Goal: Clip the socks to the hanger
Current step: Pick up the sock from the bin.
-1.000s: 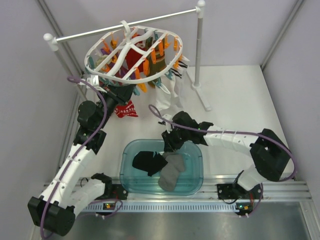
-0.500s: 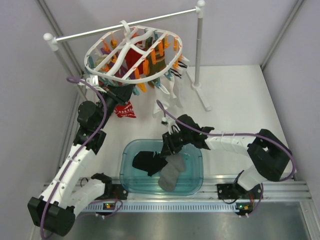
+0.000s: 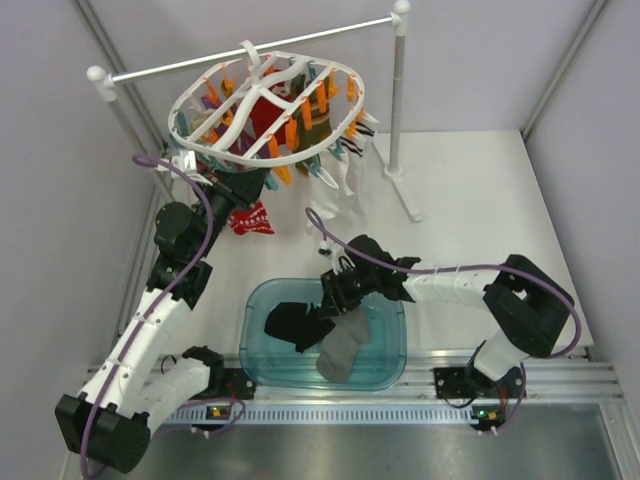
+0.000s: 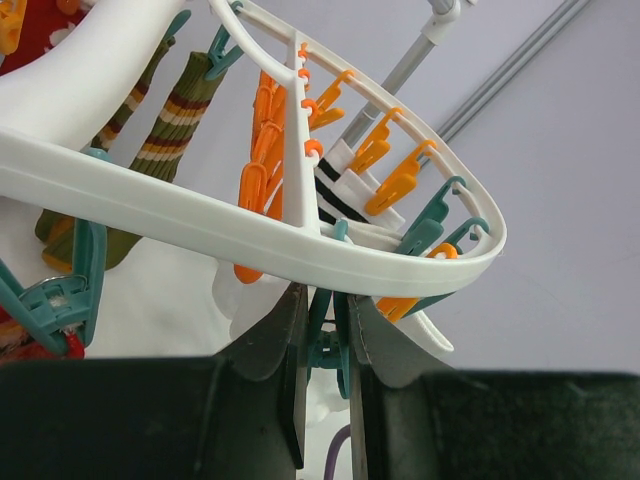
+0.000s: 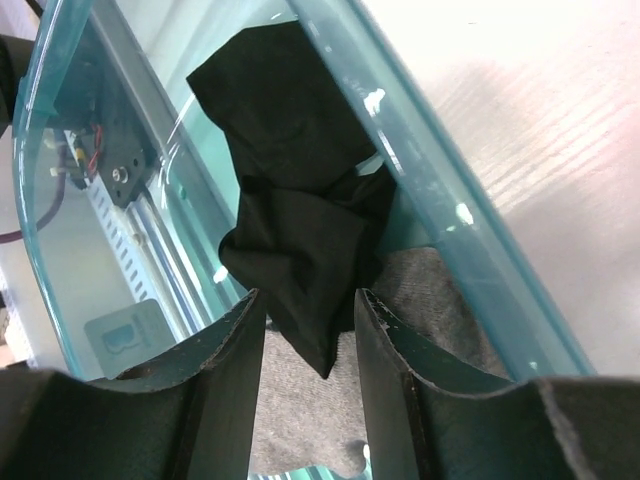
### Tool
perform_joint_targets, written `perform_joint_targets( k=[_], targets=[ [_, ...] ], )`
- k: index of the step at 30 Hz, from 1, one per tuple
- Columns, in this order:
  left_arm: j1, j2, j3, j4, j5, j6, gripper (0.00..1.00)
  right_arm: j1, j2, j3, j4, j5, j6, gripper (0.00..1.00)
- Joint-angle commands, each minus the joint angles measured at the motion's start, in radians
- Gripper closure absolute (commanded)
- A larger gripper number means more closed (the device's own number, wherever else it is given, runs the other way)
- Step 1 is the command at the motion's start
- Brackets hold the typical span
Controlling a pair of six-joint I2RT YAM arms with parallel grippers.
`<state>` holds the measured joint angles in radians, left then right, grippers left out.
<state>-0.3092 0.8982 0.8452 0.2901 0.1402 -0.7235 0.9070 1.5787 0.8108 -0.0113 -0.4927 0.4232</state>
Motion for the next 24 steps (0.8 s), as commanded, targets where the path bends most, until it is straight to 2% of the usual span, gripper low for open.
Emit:
perform_joint_targets(
  k=[1,15,17,18,19,22,24],
  targets=[
    [0.005,-0.016,-0.021,-0.023,-0.027,-0.010,1.00,0.024,0.000,-0.019,0.046,0.014,0.011,0.60],
    [0.005,-0.025,-0.024,-0.035,-0.037,-0.004,1.00,0.046,0.041,-0.028,0.054,-0.003,0.015,0.63],
    [0.005,-0.022,-0.024,-0.034,-0.036,-0.004,1.00,0.046,0.040,-0.029,0.054,-0.003,0.012,0.74],
    [0.004,-0.022,-0.024,-0.034,-0.034,-0.002,1.00,0.044,0.040,-0.024,0.048,0.000,0.006,0.85],
    [0.005,-0.021,-0.024,-0.034,-0.033,-0.002,1.00,0.046,0.031,-0.018,0.037,0.011,0.000,0.89],
    [0.005,-0.021,-0.023,-0.035,-0.028,0.001,1.00,0.046,-0.021,0.013,-0.019,0.045,-0.038,1.00],
    [0.005,-0.019,-0.024,-0.037,-0.021,-0.001,1.00,0.044,-0.058,0.040,-0.050,0.060,-0.073,1.00]
  ],
)
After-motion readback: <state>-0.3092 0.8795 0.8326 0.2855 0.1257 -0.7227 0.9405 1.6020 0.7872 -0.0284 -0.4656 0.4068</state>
